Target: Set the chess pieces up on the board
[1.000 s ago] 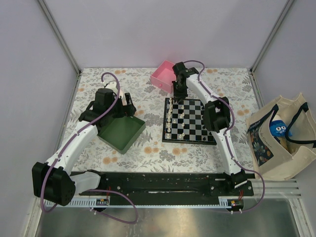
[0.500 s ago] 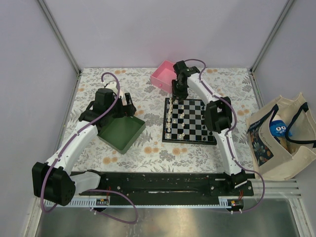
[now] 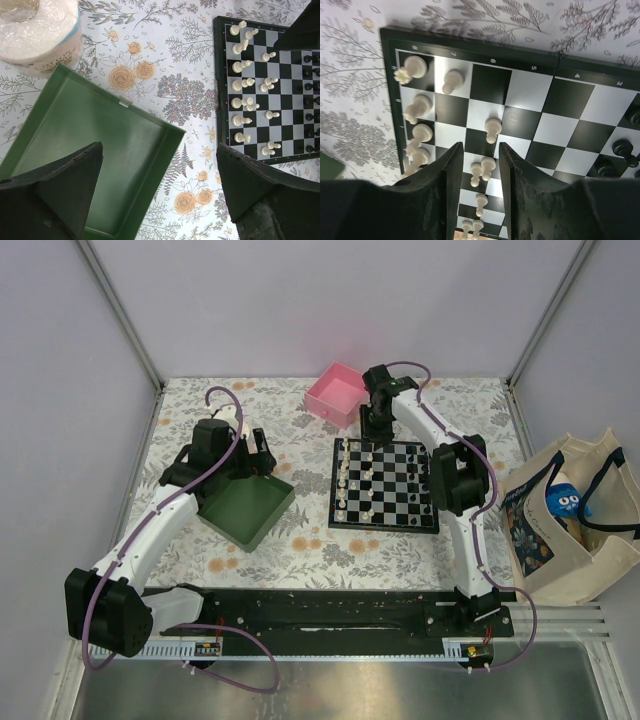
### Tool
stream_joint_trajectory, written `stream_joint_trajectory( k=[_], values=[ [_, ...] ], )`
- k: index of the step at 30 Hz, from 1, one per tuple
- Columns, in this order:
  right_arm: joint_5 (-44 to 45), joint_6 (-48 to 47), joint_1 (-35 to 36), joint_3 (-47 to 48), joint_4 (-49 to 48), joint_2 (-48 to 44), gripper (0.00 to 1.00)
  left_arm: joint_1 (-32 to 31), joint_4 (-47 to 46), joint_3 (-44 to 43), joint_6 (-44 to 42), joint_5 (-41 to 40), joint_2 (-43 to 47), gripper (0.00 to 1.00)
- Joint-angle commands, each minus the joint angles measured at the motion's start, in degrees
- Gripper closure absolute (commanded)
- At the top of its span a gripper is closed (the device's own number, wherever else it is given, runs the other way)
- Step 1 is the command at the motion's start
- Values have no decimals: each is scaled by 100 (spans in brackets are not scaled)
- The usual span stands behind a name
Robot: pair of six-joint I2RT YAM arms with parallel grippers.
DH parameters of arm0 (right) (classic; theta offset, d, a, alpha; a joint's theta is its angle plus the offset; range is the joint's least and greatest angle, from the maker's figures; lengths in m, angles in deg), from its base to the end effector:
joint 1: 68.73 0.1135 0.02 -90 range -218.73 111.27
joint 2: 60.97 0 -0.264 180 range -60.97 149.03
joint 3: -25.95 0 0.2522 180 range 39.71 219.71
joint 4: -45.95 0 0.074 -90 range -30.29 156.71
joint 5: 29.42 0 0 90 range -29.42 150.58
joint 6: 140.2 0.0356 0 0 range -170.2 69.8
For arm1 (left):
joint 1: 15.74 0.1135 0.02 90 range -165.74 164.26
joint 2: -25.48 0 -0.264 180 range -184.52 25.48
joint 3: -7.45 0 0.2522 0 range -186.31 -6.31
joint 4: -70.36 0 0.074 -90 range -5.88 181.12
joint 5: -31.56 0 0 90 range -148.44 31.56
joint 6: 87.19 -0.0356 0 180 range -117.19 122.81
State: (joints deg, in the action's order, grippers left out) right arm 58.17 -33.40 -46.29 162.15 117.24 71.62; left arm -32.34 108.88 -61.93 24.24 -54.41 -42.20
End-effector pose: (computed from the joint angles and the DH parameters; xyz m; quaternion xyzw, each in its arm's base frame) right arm 0.4541 0.1892 0.2224 -0.0523 0.9795 0.0844 0.1753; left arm 0.2480 -0.0765 0.2996 -0.0219 0.8935 -0.1755 0.4127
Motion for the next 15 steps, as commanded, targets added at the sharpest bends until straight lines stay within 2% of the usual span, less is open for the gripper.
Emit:
stream_joint_trajectory(
  k=[1, 15],
  values=[
    [101, 16, -11, -255, -208, -243, 57, -1, -208, 7, 19, 98, 9, 1],
    [198, -36, -20, -105, -76, 56, 60, -1, -208, 7, 19, 98, 27, 1]
  ],
)
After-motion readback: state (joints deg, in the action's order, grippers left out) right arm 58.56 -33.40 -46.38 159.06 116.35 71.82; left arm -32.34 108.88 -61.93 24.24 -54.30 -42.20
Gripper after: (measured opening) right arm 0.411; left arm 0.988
